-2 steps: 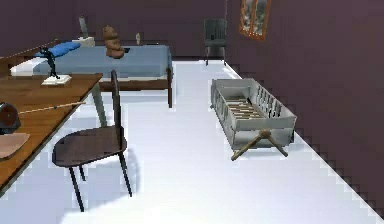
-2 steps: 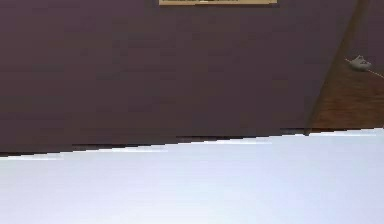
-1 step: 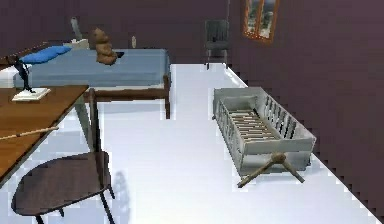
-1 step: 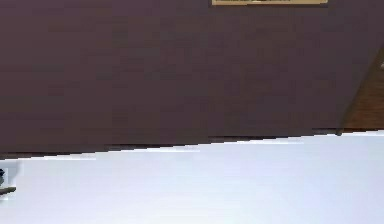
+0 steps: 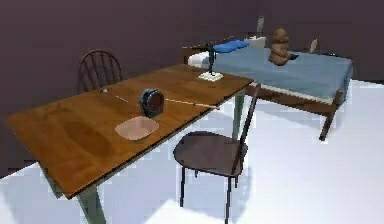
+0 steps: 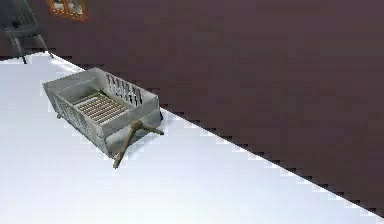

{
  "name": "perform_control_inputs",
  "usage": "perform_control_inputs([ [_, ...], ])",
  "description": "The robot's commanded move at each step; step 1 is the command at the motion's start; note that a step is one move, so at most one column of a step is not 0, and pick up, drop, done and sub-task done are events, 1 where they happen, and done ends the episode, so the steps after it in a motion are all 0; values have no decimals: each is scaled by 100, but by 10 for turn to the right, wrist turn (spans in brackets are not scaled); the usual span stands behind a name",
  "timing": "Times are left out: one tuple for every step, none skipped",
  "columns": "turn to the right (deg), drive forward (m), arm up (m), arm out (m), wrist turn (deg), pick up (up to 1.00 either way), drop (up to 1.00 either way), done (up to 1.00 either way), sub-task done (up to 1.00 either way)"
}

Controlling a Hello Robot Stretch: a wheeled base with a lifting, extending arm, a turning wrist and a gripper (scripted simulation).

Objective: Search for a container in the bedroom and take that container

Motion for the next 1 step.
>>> perform_control_inputs([
  [-450, 0, 0, 0, 0, 0, 0, 0, 0],
])
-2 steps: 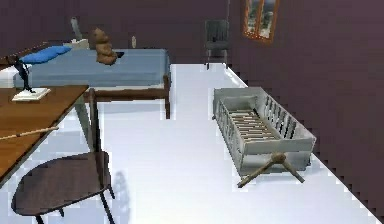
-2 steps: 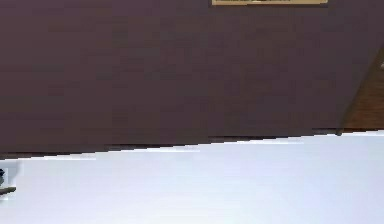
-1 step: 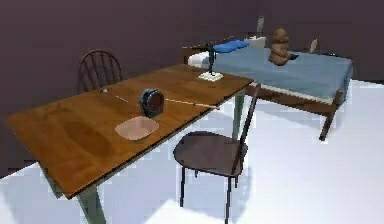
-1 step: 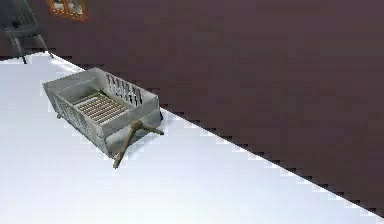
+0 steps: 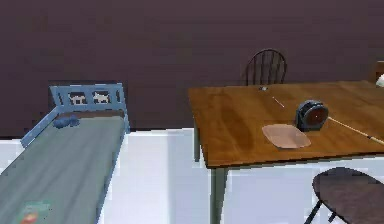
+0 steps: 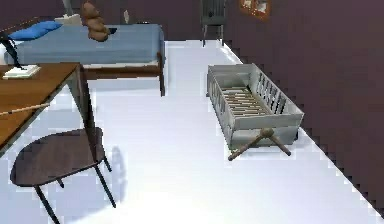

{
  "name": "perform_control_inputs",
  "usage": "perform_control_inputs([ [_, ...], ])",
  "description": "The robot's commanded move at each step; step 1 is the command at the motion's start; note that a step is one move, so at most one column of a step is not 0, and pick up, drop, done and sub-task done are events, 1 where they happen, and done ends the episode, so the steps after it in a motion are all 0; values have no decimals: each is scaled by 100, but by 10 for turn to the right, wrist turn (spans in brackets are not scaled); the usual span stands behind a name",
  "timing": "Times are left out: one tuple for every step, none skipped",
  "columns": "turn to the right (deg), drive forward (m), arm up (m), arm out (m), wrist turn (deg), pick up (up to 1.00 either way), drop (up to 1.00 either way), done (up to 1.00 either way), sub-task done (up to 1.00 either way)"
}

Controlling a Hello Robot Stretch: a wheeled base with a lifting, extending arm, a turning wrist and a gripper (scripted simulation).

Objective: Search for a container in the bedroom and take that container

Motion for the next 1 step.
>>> perform_control_inputs([
  [-450, 0, 0, 0, 0, 0, 0, 0, 0],
])
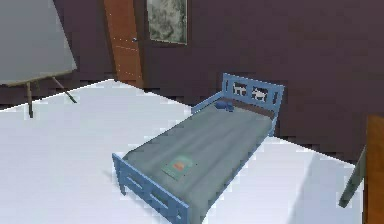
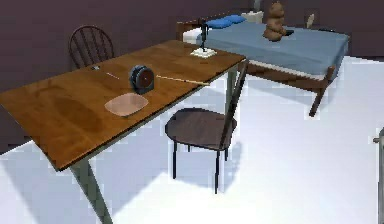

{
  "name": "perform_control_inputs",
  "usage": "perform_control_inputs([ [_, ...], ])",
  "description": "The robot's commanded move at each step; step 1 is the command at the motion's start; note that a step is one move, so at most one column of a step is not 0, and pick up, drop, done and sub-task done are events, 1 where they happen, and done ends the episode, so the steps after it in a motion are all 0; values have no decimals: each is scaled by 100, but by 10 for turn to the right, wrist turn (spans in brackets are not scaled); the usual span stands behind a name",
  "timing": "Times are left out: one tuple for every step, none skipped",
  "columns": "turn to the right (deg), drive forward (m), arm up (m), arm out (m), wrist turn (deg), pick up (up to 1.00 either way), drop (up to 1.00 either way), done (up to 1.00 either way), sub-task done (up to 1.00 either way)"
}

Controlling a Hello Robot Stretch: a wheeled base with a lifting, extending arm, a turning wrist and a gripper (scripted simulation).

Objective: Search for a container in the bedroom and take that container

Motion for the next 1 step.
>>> perform_control_inputs([
  [-150, 0, 0, 0, 0, 0, 0, 0, 0],
])
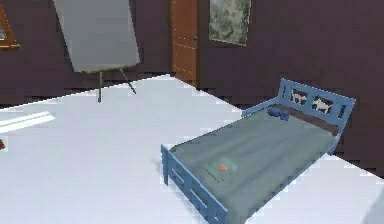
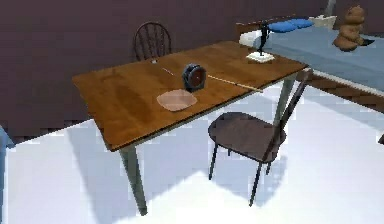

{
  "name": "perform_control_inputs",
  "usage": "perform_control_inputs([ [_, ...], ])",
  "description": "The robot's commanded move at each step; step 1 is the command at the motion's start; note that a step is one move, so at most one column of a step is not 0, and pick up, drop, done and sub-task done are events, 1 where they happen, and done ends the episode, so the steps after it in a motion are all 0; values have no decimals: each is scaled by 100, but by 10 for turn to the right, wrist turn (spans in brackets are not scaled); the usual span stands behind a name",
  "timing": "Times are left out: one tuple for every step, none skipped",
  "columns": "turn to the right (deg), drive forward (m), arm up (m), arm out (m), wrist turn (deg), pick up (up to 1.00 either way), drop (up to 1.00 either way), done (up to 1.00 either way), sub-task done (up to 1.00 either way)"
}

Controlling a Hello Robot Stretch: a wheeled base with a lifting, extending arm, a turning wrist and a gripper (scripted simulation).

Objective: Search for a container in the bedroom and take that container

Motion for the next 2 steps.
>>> perform_control_inputs([
  [450, 0, 0, 0, 0, 0, 0, 0, 0],
  [90, 0, 0, 0, 0, 0, 0, 0, 0],
])
